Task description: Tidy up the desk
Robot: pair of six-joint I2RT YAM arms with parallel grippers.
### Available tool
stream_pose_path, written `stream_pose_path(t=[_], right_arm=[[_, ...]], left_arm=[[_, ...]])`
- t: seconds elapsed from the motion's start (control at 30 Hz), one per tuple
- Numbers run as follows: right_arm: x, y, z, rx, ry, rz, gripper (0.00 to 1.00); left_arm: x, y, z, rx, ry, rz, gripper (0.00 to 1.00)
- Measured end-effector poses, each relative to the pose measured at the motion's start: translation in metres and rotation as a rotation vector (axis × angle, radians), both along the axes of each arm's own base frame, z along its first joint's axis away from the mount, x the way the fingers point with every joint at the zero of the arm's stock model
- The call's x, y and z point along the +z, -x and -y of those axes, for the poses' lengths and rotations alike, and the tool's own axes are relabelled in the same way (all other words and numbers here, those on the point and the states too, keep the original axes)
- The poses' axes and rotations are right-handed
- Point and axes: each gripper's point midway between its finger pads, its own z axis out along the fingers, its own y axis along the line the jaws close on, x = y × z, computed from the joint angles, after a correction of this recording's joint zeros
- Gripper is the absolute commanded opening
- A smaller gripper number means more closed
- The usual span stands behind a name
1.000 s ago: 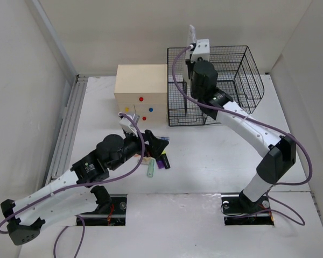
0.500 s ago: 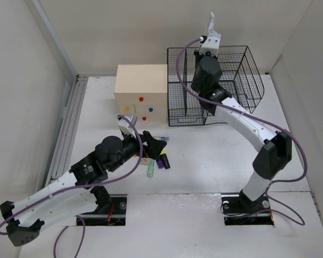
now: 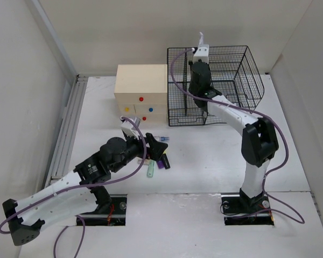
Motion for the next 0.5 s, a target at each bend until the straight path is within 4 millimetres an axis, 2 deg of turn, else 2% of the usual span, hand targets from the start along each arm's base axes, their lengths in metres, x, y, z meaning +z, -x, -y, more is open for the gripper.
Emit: stream_pose_path(t=[0.33, 0.5], right_arm=[[-0.042, -0.011, -0.007, 0.084, -0.038, -0.043, 0.00], [-0.065, -0.014, -0.003, 0.099, -0.049, -0.074, 0.00]], left_arm=[[-0.007, -0.001, 0.004, -0.004, 0.002, 0.000, 1.00], [-0.008, -0.002, 0.005, -0.005, 0.008, 0.004, 1.00]])
